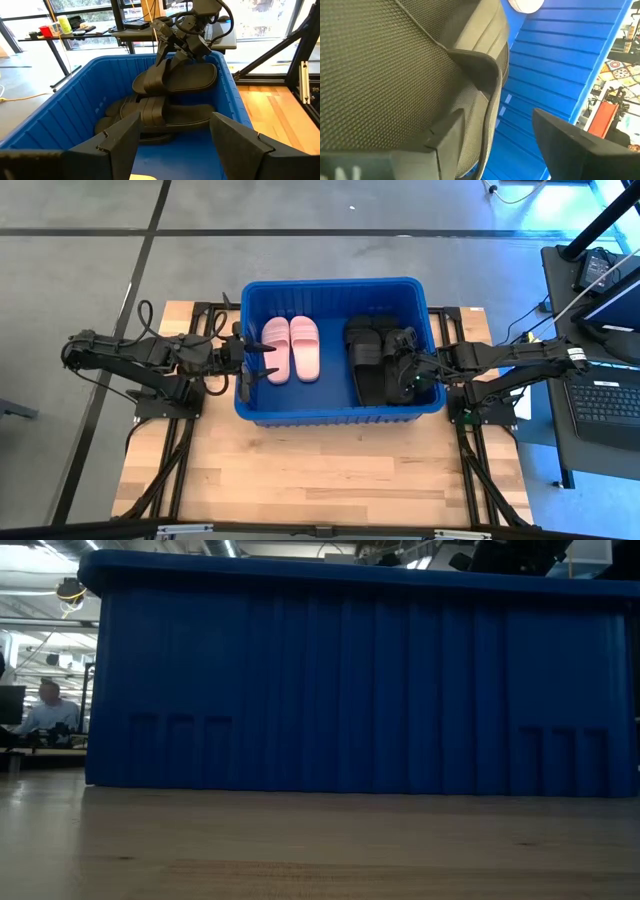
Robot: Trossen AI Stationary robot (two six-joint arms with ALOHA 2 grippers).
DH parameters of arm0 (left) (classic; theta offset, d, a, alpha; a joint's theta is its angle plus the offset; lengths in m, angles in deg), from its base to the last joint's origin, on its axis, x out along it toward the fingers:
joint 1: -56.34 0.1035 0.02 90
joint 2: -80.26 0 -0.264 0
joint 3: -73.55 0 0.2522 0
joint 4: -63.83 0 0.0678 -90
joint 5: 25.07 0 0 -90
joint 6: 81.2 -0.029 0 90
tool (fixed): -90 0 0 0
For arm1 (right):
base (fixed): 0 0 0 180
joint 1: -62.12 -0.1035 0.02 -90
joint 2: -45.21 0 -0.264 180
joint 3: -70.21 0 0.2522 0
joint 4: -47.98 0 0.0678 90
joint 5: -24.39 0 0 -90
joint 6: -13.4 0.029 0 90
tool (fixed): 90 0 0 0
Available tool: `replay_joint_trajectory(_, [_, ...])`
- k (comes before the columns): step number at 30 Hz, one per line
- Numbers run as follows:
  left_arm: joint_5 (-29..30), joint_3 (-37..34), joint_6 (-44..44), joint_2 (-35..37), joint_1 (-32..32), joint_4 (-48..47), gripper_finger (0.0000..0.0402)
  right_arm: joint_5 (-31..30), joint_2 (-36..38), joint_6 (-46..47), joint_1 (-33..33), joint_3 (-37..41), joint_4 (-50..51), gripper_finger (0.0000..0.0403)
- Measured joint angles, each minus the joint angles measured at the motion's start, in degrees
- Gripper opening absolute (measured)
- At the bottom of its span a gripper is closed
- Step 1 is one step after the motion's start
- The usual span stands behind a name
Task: Pick and place slides into bin
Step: Put the black slipper into the blue bin
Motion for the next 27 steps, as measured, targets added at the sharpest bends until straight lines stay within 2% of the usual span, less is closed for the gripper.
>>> replay_joint_trajectory(19, [0.00,0.00,0.23,0.00,0.00,0.00,0.0234,0.69,0.04,6.63,0.02,-0.02,2.77,0.0234])
replay_joint_trajectory(27, [-0.02,0.00,0.30,0.00,0.00,0.00,0.0234,2.65,0.05,13.93,0.04,-0.02,5.03,0.0234])
